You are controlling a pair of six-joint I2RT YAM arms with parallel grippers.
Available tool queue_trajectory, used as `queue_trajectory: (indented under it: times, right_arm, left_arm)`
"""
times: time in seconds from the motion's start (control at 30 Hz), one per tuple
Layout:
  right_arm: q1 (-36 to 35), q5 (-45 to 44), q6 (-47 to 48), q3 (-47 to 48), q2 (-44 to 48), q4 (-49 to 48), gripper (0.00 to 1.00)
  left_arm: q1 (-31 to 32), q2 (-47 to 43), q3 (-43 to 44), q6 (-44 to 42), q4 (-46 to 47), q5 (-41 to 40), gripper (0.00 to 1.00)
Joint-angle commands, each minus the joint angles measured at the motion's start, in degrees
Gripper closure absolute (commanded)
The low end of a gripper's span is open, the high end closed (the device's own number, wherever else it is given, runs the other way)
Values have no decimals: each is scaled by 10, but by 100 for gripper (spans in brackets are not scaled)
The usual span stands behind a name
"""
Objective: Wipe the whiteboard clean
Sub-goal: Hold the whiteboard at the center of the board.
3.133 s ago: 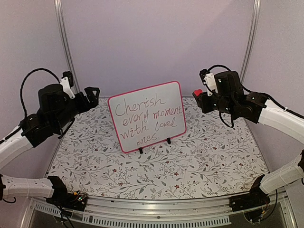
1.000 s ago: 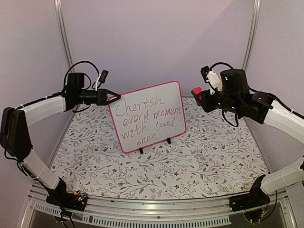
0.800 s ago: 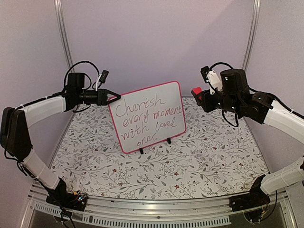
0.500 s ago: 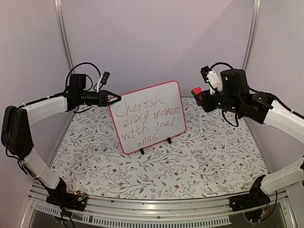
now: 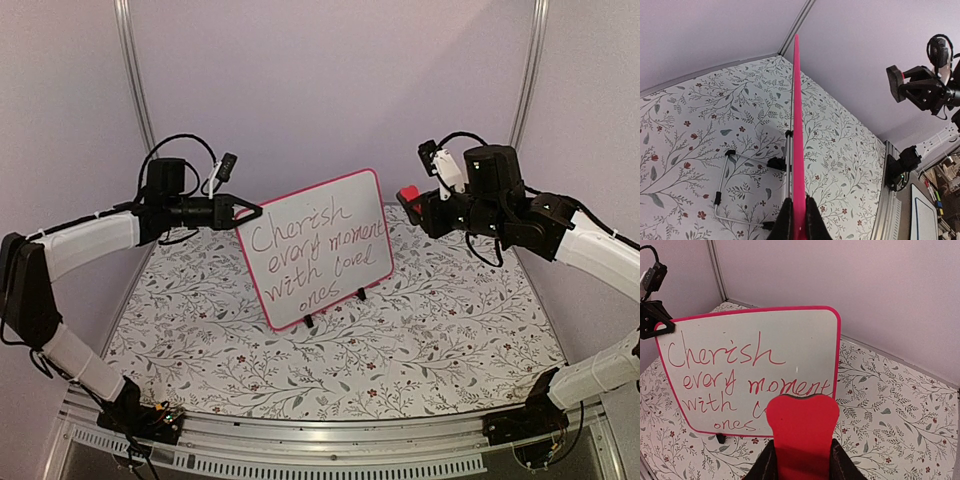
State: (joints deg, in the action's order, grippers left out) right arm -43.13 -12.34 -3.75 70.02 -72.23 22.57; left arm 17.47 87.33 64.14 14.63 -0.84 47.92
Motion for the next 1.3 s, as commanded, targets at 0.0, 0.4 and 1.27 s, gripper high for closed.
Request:
queue_trajectory:
  times: [0.0, 0.4, 1.27]
  right_arm:
    - [-20, 47, 19, 9, -3, -24, 70]
    - [-154, 29, 70, 93, -144, -77, 70]
    - [-211, -60, 31, 238, -364, -133, 71]
  left_arm:
    - [52, -44, -61, 50, 29, -55, 100]
    - [87, -109, -139, 124, 100, -130, 100]
    - [79, -118, -161, 150, 136, -134, 100]
